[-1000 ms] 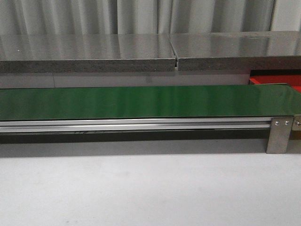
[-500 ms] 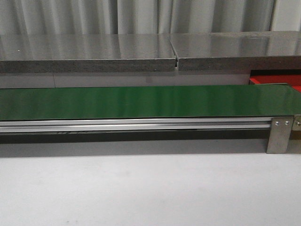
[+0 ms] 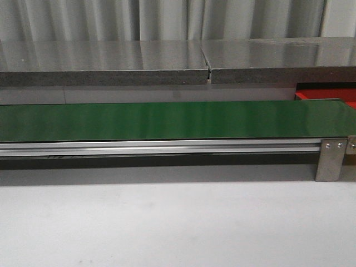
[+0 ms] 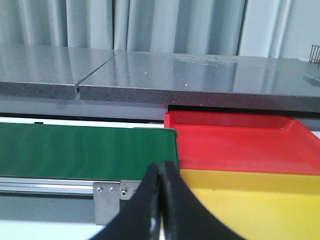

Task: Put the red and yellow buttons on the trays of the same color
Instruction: 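Lift the yellow button and set it on the green belt, then lower the left gripper onto a red button and grasp it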

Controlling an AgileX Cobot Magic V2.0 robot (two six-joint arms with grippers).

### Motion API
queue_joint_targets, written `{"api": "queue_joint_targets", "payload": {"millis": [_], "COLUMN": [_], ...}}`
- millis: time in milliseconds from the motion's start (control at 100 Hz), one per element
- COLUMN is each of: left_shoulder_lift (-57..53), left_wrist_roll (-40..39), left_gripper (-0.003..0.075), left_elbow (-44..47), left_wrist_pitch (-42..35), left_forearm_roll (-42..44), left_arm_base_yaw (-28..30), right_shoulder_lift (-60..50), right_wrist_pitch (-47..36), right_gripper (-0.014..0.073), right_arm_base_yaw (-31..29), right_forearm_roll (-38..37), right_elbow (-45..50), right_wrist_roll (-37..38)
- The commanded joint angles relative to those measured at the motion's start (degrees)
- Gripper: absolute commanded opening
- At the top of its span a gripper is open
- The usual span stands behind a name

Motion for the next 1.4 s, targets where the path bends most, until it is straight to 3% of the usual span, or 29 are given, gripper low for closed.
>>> {"api": "queue_joint_targets", "payload": {"millis": [0, 300, 590, 880, 1390], "left_shoulder_lift": [-4.4, -7.0, -6.1, -0.8, 4.4], "left_wrist_roll": [0.0, -7.5, -14.4, -14.4, -14.4], "left_gripper": [0.0511, 0.0512, 0.0512, 0.0512, 0.0506], "left_elbow": [1.9, 13.7, 16.2, 16.2, 16.2], "left_wrist_pitch": [-1.5, -5.5, -9.0, -12.2, -18.0], "left_forearm_roll": [0.1, -0.1, -1.6, -6.3, -6.0], "left_arm_base_yaw": [1.4, 8.4, 13.8, 14.6, 14.7], "right_shoulder_lift": [-0.7, -0.7, -0.7, -0.7, -0.7], "right_wrist_pitch": [-4.6, -4.6, -4.6, -4.6, -4.6], "right_gripper": [-0.0120, -0.0120, -0.0120, -0.0120, -0.0120], "right_arm_base_yaw": [-0.3, -0.3, -0.3, -0.3, -0.3], "right_forearm_roll": [-0.4, -0.4, -0.4, -0.4, -0.4], "right_elbow": [-1.0, -1.0, -1.0, -1.0, -1.0], "right_wrist_roll": [-0.4, -0.4, -0.4, -0.4, -0.4]}}
